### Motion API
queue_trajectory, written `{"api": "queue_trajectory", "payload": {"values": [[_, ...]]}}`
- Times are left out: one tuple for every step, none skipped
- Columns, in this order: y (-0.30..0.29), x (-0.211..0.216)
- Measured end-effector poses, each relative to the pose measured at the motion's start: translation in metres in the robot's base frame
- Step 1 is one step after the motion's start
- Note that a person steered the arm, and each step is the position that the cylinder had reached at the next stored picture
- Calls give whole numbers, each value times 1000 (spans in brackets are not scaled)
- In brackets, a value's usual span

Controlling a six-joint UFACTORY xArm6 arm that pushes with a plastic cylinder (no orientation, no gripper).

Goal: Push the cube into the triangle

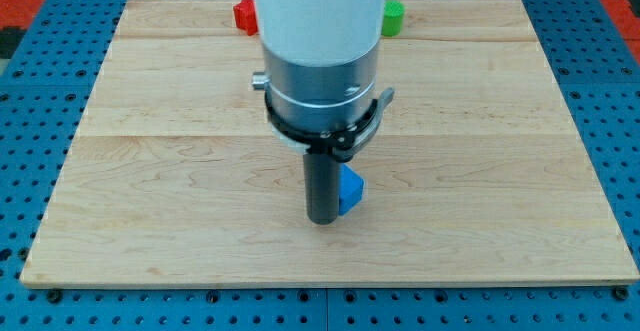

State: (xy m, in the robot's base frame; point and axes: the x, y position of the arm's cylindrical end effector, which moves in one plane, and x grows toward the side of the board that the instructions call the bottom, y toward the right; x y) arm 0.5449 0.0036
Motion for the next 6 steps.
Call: {"api": "queue_trajectory", "payload": {"values": [[9, -28], [16, -9], [57, 22], [73, -23], [68, -45], [4, -44]]}}
